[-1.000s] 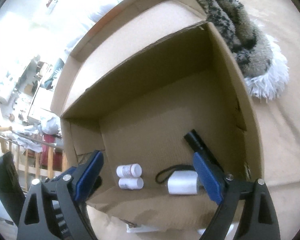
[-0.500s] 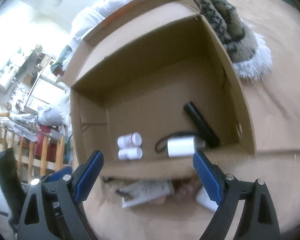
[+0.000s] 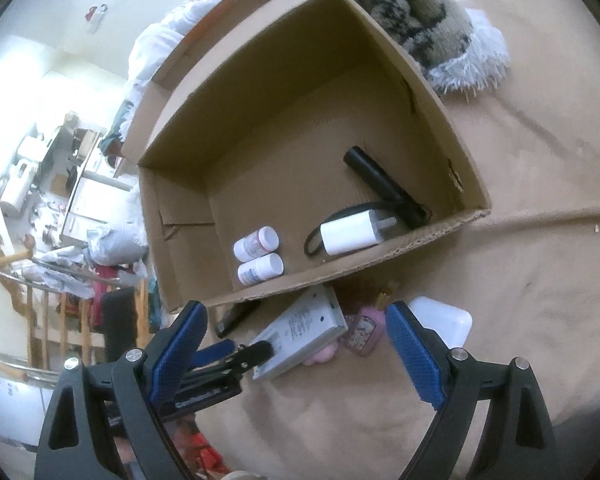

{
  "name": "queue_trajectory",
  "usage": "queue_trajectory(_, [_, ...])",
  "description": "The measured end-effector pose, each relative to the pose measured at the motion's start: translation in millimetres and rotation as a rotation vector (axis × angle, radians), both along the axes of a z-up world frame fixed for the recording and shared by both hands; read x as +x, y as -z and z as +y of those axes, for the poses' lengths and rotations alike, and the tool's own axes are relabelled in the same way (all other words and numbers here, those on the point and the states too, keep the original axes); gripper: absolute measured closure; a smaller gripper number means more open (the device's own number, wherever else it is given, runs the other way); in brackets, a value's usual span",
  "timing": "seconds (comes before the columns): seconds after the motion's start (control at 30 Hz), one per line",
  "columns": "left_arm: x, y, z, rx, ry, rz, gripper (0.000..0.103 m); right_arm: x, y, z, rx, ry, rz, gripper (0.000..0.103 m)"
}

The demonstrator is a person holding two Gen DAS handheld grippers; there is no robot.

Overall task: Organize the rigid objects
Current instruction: 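Withdraw both tools from the box toward the remaining items, then grasp the AA battery with the left gripper while the right gripper grasps the white battery charger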

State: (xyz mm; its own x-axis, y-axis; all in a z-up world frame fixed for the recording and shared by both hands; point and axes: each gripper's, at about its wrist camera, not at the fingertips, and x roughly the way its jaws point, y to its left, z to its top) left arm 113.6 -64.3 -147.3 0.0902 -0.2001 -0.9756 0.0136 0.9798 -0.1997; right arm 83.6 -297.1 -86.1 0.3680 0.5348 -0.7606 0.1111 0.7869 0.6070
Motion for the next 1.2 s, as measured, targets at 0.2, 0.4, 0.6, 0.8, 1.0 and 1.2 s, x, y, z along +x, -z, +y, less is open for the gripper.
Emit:
queue_trajectory(0.2, [-2.8,-0.6,-1.8,-0.019,0.008,0.005,0.063,-1.3,3.0,0.5,0.01,-0.016,0.019,0.007])
queue_trajectory(0.4, [-3.3,-1.7,3.3,-0.054,0.001,0.025,0.081,-0.3,2.4,6.0,-0.008,-0.03,0.02,0.007])
queue_trajectory(0.6, [-5.4,-9.5,8.2,-0.068,0.003,0.006,0.094,-0.4,5.2,5.5,-0.033,-0.029,0.03,0.007])
queue_trajectory(0.8, [-6.7,-18.4,18.3,-0.069,-0.029,-0.013,0.094,-3.0,10.5,0.3,-0.048,-0.012,0.048,0.007])
queue_trajectory(1.0, [-28.5,-52.9,26.9,-0.015,-0.022,-0.112,0.094,-8.1,23.0,-5.5,0.001,-0.023,0.086,0.007])
queue_trajectory(1.2, [-37.1,-59.4,61.3,-0.014,-0.097,-0.128,0.094,0.7,38.0,15.5,0.043,-0.089,0.13,0.007])
